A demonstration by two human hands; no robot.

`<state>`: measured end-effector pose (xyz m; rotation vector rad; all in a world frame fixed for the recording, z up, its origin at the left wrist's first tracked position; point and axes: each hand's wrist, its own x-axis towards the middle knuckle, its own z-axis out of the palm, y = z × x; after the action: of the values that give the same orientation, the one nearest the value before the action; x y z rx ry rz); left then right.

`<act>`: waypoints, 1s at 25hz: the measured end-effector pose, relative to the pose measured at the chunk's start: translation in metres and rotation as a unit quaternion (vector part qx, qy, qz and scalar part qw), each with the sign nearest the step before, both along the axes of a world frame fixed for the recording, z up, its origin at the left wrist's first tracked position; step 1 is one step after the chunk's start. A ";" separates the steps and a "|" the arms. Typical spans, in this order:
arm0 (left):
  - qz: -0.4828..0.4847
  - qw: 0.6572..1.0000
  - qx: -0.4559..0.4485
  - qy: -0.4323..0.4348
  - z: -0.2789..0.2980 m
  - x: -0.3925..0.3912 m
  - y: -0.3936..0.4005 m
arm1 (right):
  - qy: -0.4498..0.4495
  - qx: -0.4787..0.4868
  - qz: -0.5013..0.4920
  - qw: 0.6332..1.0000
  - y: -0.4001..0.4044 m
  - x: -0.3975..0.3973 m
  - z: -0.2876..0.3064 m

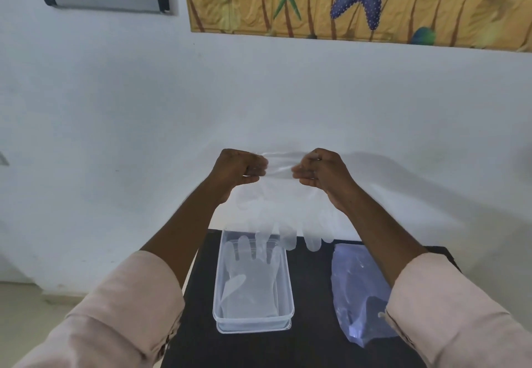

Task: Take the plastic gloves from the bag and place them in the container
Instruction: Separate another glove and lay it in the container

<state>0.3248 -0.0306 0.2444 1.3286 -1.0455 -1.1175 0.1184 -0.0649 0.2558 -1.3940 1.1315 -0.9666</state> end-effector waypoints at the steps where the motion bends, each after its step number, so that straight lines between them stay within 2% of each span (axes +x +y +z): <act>1: 0.017 1.000 0.007 -0.005 -0.002 0.004 -0.007 | 0.000 0.004 -0.002 1.000 -0.009 0.007 -0.004; 7: 0.114 0.993 0.014 -0.033 -0.007 0.025 -0.044 | -0.013 -0.014 -0.007 1.000 -0.054 0.042 -0.015; 12: 0.151 0.980 -0.119 -0.060 -0.002 0.026 -0.041 | -0.017 -0.182 -0.018 0.983 -0.066 0.050 -0.018; 14: 0.151 0.976 -0.147 -0.061 -0.017 0.023 -0.026 | -0.025 -0.193 -0.010 0.981 -0.059 0.046 -0.036; 16: 0.145 0.979 -0.130 -0.057 -0.046 0.018 -0.009 | -0.016 -0.173 0.000 0.985 -0.045 0.040 -0.067; 20: 0.125 0.990 -0.049 -0.052 -0.123 0.015 0.022 | 0.070 -0.148 0.042 0.986 -0.009 0.029 -0.146; 22: 0.124 0.987 -0.018 -0.104 -0.156 0.016 0.036 | 0.099 -0.136 0.055 0.984 0.009 0.023 -0.176; 25: 0.076 0.971 0.013 -0.228 -0.196 0.015 0.056 | 0.153 -0.118 0.088 0.977 0.032 0.015 -0.214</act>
<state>0.3395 0.0252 0.0481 1.7038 -1.2338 -0.7272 0.1338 -0.0329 0.0419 -1.8521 1.1170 -0.7950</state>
